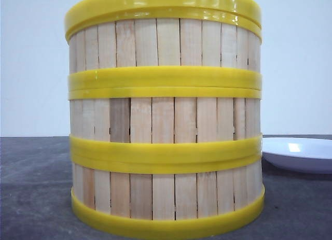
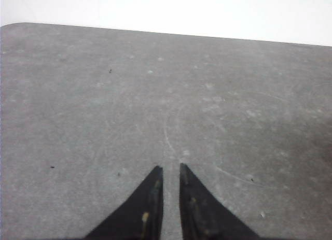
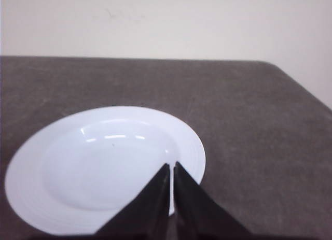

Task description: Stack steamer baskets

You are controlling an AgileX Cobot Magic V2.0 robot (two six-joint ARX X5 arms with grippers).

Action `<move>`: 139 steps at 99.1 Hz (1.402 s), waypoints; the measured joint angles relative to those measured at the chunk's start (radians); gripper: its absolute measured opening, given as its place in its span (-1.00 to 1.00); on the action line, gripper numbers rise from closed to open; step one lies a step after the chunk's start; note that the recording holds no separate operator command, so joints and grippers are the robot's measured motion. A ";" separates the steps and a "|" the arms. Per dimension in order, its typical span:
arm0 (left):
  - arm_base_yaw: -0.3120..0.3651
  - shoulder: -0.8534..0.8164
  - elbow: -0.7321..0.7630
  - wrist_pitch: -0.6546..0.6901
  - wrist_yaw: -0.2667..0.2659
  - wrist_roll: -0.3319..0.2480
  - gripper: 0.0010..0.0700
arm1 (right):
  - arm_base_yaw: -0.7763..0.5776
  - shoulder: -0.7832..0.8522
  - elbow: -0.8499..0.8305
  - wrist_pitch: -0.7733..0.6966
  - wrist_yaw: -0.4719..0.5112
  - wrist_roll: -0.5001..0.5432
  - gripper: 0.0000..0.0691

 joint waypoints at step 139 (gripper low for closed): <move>0.000 0.000 0.000 0.000 0.000 0.000 -0.94 | -0.031 0.000 -0.008 0.006 -0.125 -0.017 -0.98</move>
